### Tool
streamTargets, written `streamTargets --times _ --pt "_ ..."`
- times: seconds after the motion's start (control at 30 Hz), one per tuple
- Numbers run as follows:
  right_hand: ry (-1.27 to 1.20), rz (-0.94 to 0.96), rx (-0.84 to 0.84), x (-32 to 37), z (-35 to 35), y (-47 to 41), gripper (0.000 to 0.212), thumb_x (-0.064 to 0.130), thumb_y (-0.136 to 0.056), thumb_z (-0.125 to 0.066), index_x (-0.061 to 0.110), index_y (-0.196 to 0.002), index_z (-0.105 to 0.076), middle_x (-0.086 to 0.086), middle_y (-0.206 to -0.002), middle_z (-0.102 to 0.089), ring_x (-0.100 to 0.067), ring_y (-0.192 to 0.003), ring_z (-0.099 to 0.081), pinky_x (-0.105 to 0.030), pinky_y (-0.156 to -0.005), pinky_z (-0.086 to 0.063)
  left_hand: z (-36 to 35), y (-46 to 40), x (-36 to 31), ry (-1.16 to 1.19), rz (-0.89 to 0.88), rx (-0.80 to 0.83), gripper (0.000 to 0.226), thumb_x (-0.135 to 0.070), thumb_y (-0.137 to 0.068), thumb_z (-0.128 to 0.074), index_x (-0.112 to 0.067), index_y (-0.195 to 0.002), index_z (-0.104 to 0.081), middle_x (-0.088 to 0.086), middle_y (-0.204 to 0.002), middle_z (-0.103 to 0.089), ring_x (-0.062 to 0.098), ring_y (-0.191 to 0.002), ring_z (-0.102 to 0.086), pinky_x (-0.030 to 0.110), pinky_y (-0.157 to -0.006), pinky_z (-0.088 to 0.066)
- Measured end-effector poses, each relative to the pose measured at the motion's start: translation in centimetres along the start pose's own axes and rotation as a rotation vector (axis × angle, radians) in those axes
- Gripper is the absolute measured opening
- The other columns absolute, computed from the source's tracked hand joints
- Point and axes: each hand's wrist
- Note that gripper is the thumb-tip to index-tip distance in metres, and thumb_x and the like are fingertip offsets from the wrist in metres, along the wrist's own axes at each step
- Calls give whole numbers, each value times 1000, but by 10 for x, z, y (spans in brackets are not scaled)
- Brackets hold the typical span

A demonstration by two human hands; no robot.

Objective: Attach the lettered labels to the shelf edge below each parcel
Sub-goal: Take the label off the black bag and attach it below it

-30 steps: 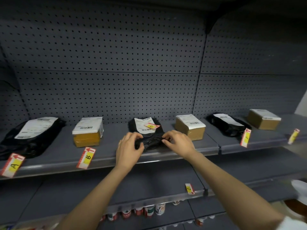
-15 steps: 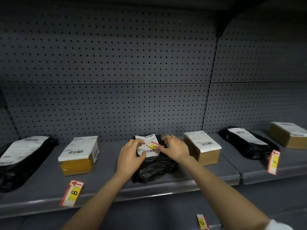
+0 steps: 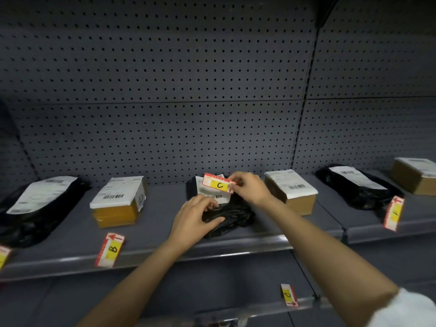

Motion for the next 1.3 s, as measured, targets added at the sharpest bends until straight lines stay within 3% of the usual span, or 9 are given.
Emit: streamTargets --times 0.33,0.63,1.1,1.3 --pt "-53 86 -38 -10 32 91 2 28 -86 -62 29 -85 -64 6 -86 -60 -9 -71 -52 -33 -67 -44 -6 75 -34 -181 120 -101 26 -32 -75 -72 -24 -97 -60 -4 -98 -59 17 -94 -55 30 -80 -40" --pt "-67 74 27 -19 19 137 7 27 -87 -62 22 -92 -66 1 -91 -62 -14 -81 -57 -35 -73 -48 -28 96 -46 -368 279 -127 48 -28 -68 -79 -24 -109 -55 3 -110 -51 22 -104 -50 36 -94 -37" --pt "15 129 71 -20 23 124 15 30 -89 -61 21 -99 -65 5 -97 -62 -9 -86 -57 -24 -70 -46 -36 82 -40 -463 275 -117 39 -17 -65 -81 -19 -94 -55 5 -96 -54 23 -89 -51 37 -82 -42" --pt "58 168 74 -17 17 122 15 30 -88 -61 21 -98 -66 3 -98 -63 -13 -88 -59 -33 -74 -51 -38 85 -39 -474 255 -137 33 -14 -62 -82 -17 -84 -58 6 -88 -56 26 -81 -52 39 -73 -44"
Point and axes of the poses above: each hand's wrist, its own y-axis away from the middle knuckle, its own z-axis out of the back of the hand, x = y × z
